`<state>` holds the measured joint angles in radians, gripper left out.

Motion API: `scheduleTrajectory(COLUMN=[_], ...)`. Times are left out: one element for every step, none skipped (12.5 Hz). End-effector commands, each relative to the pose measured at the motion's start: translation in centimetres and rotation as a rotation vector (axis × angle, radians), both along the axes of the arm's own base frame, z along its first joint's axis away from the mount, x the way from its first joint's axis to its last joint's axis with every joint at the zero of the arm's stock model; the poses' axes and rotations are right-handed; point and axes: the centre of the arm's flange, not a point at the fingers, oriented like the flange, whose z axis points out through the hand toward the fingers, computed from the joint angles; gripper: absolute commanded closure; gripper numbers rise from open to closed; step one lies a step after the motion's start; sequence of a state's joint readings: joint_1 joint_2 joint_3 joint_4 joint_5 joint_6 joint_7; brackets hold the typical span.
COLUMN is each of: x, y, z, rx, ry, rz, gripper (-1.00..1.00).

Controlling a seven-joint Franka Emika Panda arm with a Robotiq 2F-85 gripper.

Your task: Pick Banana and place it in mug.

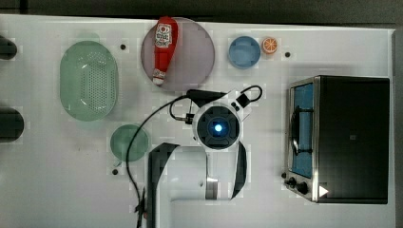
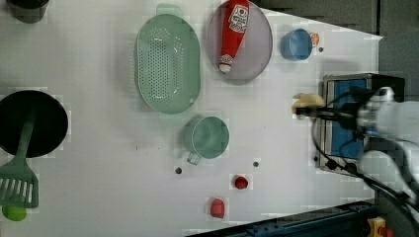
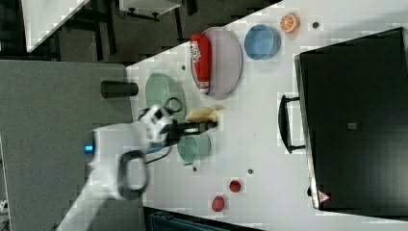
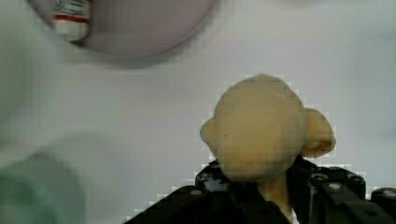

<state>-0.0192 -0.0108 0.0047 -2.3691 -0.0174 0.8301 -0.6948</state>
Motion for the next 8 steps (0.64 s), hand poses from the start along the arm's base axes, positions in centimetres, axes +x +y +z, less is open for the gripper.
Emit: scheduleTrajectory(x=[-1.6,-2.0,-2.3,-2.6,-3.0,-3.3,-3.7,-4.1], y=[4.6,6.0,7.6,9.2,10.7,12.3,13.9,15.4], z=[4.3,6.0,7.6,9.0,10.1,10.7,11.0,10.7], rx=[-0.004,-0.014,-0.022,-0.03,-0.034,-0.034,-0.026,-0.018], ry=[0.087,0.101,0.1,0.094,0.081,0.074,0.076,0.087], rz=[-0.081,-0.099,-0.11,-0.12,-0.138,-0.158,-0.187,-0.221], gripper=[0.4,0.4,0.4,0.4,0.4,0.4,0.4,0.4])
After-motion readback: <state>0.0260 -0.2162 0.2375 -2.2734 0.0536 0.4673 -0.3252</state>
